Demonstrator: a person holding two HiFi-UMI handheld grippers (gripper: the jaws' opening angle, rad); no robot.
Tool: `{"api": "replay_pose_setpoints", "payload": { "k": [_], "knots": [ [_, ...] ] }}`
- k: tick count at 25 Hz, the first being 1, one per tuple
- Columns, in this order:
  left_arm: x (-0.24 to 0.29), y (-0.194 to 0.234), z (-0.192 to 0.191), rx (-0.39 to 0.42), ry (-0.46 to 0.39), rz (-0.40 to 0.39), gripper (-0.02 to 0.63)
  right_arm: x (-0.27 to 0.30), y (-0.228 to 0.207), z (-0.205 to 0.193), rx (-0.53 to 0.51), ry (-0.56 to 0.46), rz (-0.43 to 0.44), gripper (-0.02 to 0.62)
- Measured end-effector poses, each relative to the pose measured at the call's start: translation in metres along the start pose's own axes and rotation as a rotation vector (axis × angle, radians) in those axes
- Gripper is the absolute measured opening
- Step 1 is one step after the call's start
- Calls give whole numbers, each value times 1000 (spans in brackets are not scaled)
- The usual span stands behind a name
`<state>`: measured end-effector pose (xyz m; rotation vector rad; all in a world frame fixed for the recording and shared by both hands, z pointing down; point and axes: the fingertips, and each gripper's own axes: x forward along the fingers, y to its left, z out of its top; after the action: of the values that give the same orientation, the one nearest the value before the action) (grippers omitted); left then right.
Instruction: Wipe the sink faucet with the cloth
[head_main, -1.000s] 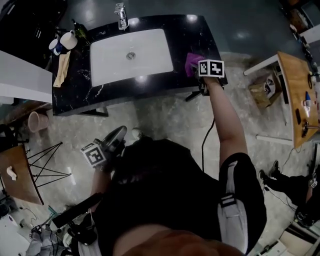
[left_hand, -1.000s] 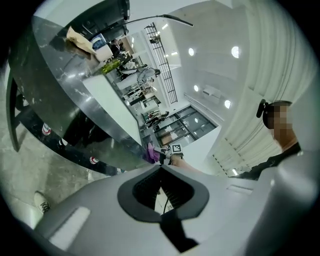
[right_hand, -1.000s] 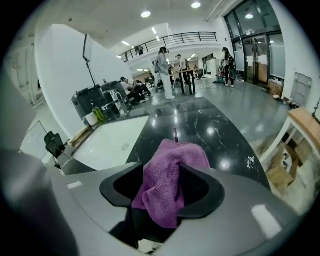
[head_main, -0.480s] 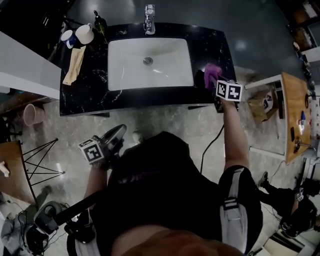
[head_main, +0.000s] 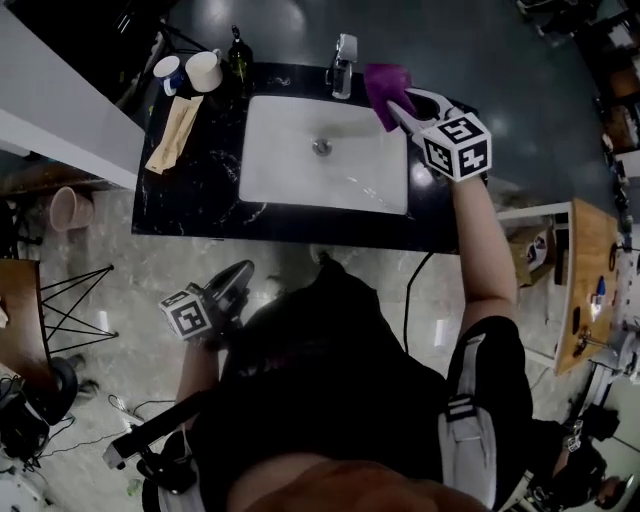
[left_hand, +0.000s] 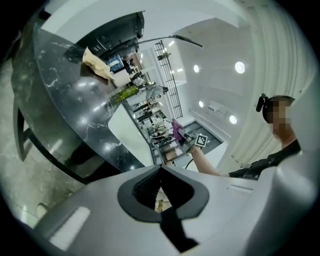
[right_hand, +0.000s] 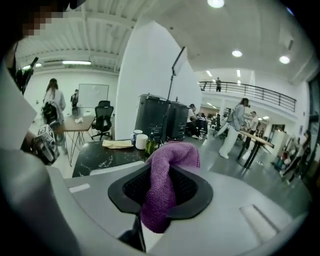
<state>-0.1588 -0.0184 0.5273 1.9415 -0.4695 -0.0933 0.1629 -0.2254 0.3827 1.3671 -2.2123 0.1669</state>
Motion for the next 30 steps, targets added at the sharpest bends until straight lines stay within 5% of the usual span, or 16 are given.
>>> {"api": "replay_pose_setpoints", "payload": {
  "k": [5, 13, 23, 30],
  "knots": [
    [0, 4, 20, -20, -155, 61, 0, 76, -26, 38, -163, 69, 94, 100],
    [0, 3, 21, -61, -304, 194, 0, 157, -42, 19, -256, 208, 298, 100],
    [20, 7, 11, -88, -359, 270, 0, 219, -123, 26, -31, 167, 223, 98],
    [41, -3, 15, -51, -292, 235, 0, 183, -88, 27, -54, 101, 254, 94]
  ]
}}
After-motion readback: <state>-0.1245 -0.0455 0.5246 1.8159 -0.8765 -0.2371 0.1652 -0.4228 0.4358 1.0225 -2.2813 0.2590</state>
